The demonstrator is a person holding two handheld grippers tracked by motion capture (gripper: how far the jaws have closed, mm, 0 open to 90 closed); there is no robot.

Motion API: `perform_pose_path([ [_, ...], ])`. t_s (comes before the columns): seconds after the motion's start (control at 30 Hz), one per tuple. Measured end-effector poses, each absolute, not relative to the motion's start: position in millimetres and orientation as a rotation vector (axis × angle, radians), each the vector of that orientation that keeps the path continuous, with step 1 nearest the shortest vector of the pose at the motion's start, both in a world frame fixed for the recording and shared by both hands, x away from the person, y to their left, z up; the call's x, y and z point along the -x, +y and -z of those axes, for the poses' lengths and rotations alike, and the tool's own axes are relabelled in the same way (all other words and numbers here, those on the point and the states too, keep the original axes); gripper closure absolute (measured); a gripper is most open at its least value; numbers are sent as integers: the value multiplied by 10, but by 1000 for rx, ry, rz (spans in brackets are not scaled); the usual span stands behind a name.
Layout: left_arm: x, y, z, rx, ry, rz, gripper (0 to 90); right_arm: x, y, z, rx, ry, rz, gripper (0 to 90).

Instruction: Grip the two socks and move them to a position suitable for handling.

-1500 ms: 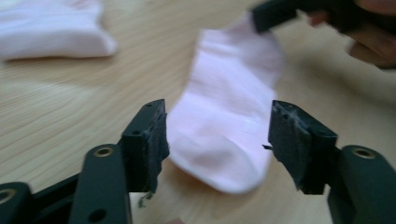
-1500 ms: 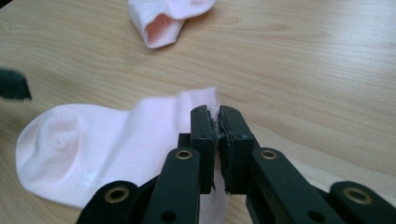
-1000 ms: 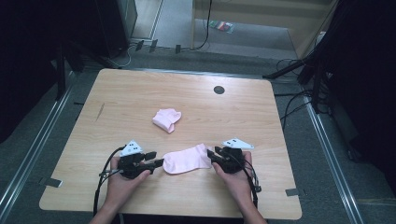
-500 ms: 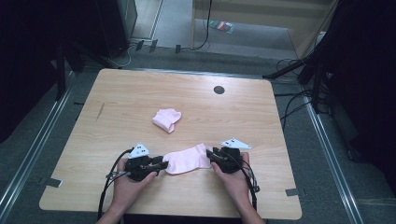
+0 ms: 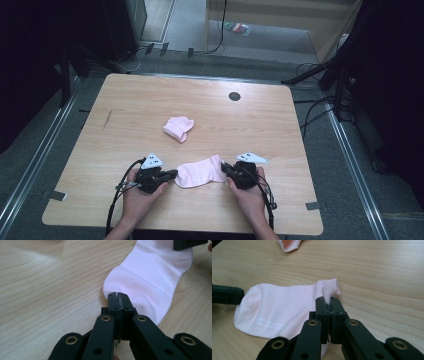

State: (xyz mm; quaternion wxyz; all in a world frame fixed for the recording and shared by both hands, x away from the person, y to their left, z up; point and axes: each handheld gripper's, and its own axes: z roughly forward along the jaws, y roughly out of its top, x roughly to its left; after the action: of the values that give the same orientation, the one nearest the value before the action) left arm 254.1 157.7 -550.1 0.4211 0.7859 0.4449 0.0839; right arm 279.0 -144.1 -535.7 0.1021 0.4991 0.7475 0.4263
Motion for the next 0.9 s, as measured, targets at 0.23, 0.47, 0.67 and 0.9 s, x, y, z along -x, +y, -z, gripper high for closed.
perform_pose_path([
  [0.23,-2495,1719,5385,-1859,1122,-232,900,-2689,-1416,5366,-1433,2228,-1281,867],
  [0.47,-2382,1478,5399,-1931,1106,-272,658,-2615,-1351,5399,-1429,2202,-1293,842],
  [0.67,-2371,1380,5465,-2005,1124,-276,592,-2577,-1347,5406,-1406,2199,-1285,836],
  [0.9,-2384,1412,5470,-2019,1169,-334,766,-2583,-1386,5413,-1420,2188,-1292,846],
])
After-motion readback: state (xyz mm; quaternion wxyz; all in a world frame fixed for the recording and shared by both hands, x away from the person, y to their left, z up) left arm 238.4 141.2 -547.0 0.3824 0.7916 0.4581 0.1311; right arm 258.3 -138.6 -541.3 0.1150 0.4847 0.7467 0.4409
